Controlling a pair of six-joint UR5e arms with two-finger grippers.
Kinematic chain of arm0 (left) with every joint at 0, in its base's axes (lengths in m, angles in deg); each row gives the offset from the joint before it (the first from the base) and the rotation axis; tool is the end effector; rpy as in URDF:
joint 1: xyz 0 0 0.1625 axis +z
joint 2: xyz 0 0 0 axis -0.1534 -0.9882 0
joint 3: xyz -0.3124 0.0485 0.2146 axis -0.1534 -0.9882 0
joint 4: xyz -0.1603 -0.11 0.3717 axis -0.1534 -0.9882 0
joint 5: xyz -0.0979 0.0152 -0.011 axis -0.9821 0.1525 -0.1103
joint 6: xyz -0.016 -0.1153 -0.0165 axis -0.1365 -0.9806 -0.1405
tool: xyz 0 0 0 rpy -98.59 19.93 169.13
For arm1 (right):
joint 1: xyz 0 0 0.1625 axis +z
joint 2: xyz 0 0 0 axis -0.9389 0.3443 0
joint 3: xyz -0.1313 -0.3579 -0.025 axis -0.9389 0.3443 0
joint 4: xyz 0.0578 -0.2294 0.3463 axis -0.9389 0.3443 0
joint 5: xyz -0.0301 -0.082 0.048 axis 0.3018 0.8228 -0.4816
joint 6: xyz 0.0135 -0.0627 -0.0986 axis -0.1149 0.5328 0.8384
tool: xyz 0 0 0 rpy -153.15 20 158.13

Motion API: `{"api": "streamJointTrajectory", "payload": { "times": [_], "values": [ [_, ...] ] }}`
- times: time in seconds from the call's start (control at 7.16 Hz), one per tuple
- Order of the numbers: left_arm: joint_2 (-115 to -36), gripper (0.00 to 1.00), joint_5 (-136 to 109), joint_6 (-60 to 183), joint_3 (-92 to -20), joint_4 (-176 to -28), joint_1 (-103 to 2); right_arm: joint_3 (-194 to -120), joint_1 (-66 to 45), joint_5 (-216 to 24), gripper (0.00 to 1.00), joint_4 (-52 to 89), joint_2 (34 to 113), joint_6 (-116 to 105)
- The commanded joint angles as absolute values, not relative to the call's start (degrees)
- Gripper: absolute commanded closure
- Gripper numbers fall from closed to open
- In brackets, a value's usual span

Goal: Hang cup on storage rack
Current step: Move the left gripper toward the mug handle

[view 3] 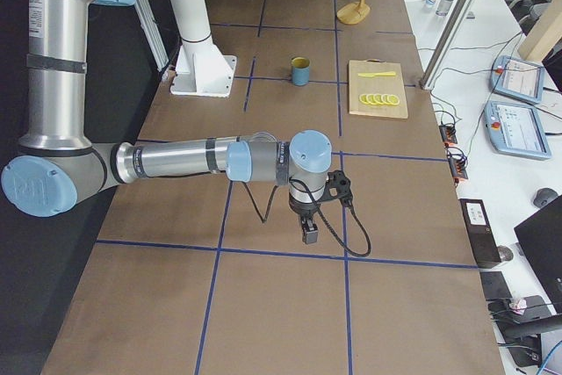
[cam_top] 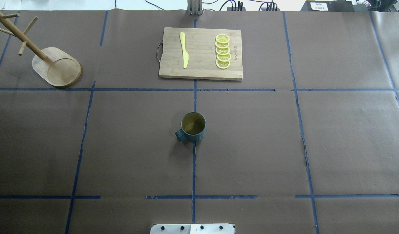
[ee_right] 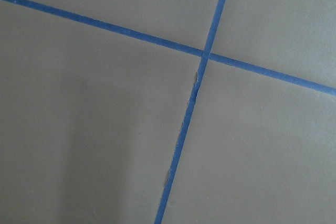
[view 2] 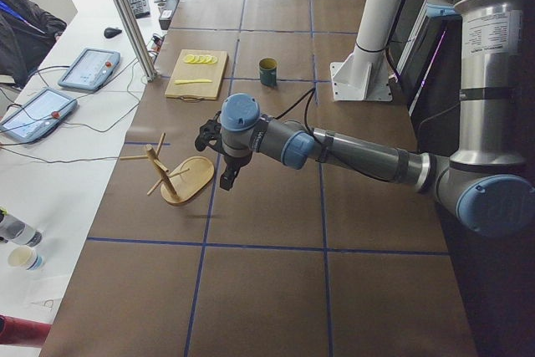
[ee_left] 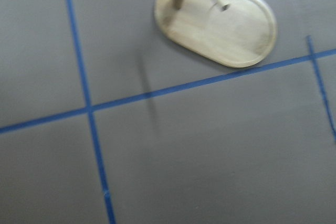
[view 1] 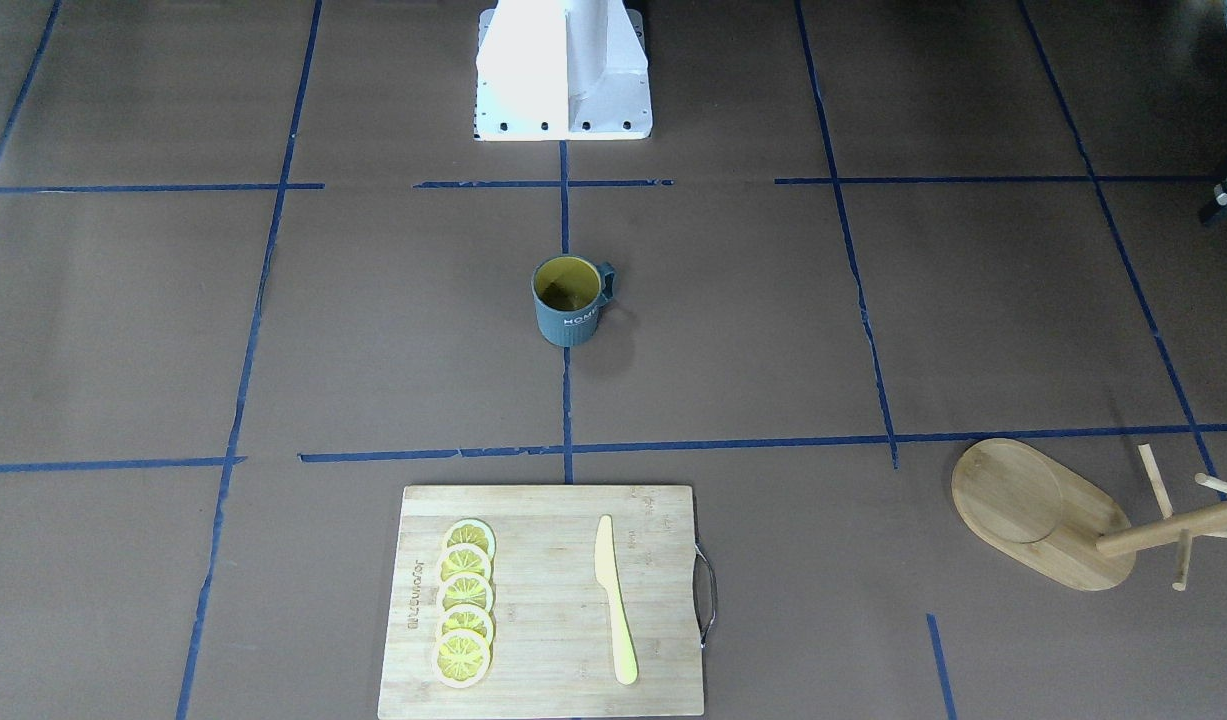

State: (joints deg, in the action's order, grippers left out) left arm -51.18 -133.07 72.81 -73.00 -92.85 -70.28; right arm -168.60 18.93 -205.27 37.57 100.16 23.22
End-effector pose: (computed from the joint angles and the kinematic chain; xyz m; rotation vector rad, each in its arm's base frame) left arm 0.0497 -0.4785 0.4641 0.3879 0.9300 0.3580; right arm 0.0446 -0.4551 0.5711 0.1058 -0.7316 -0.2383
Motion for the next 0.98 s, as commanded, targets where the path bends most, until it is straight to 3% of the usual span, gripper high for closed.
{"api": "streamJointTrajectory", "payload": {
  "times": [0.0, 0.28, 0.84],
  "values": [
    [-51.34, 0.0, -132.95, 61.66, -73.13, -113.42, -59.52, -168.9, 19.0, -205.34, 0.0, 37.57, 100.26, 22.71],
    [-56.32, 0.01, -121.5, 45.3, -72.16, -128.79, -46.1, -168.81, 19.0, -205.16, 0.0, 37.57, 100.26, 22.71],
    [-67.22, 0.01, -91.87, 44.35, -71.37, -129.19, -21.38, -168.81, 19.0, -205.16, 0.0, 37.57, 100.35, 22.62]
  ]
}}
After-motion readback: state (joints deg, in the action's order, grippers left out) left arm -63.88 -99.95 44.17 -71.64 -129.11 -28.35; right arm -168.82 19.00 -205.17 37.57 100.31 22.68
